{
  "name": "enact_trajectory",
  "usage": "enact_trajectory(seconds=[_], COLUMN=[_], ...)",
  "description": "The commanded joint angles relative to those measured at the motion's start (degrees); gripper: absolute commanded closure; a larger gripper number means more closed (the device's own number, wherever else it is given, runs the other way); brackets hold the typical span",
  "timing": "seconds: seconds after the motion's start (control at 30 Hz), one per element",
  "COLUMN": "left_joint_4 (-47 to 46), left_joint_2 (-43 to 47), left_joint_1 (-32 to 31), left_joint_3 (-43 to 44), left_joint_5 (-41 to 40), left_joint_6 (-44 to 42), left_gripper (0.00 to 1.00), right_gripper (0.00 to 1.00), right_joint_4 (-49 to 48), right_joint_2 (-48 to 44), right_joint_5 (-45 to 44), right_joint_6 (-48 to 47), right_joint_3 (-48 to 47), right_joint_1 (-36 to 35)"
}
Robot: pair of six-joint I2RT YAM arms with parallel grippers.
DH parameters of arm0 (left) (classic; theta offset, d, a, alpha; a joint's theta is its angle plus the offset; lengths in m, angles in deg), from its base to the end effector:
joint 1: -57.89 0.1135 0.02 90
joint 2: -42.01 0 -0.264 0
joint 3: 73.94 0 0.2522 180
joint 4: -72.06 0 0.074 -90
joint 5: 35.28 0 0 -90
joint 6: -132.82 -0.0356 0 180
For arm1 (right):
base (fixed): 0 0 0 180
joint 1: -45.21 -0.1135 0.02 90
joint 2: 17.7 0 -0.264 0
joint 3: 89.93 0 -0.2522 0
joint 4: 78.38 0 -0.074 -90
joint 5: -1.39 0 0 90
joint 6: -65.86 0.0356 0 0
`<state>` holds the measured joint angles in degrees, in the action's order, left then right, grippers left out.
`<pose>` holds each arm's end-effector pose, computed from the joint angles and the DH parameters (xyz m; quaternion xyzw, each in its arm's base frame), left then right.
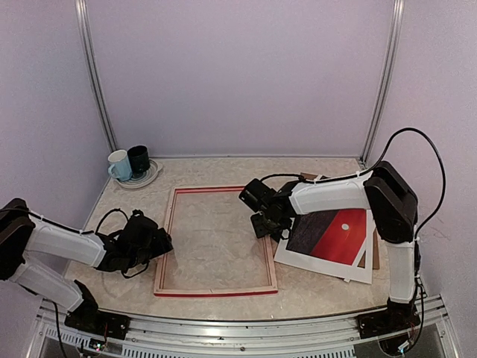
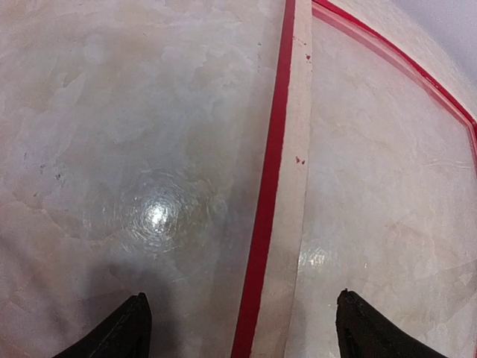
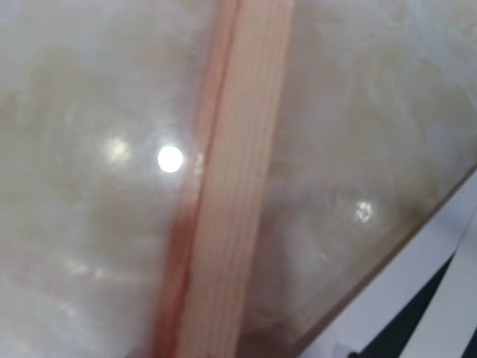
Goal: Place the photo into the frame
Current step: Adjust the glass panel in the frame body, then pick up the mat board from the photo.
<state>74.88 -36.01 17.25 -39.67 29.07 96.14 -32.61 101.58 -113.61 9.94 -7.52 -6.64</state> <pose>0.1772 -0.1318 0.1203 -0.1817 0.8912 -0.1231 0.3969 0.2739 0.3243 0.1524 -0.1061 0.9525 -0.0253 0.2843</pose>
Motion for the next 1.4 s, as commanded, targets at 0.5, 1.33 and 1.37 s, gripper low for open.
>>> enact_trajectory(seconds=[0.5,1.33,1.37], left_joint_4=[1.17,-0.66,-0.59], left_joint_2=[-4.62,-26.32,-26.38], left_joint_1=[1.05,1.8,1.8], left_joint_3=[23.75,31.17,31.24], left_joint_5=[6.33,19.05,19.11], left_joint_6=[-20.16,-18.1,-18.04], left_gripper=[0.01,0.01,0.01], right_gripper=[0.19,0.14,0.14], right_joint_4=[0.37,-7.89,-8.38], right_joint_2=[-14.56,-48.48,-47.81], right_joint_5=[-0.19,17.35,18.29], right_joint_6=[1.35,6.74,5.95], right_joint_3=[7.73,41.87,41.98], right_joint_1=[-0.36,26.63,26.63])
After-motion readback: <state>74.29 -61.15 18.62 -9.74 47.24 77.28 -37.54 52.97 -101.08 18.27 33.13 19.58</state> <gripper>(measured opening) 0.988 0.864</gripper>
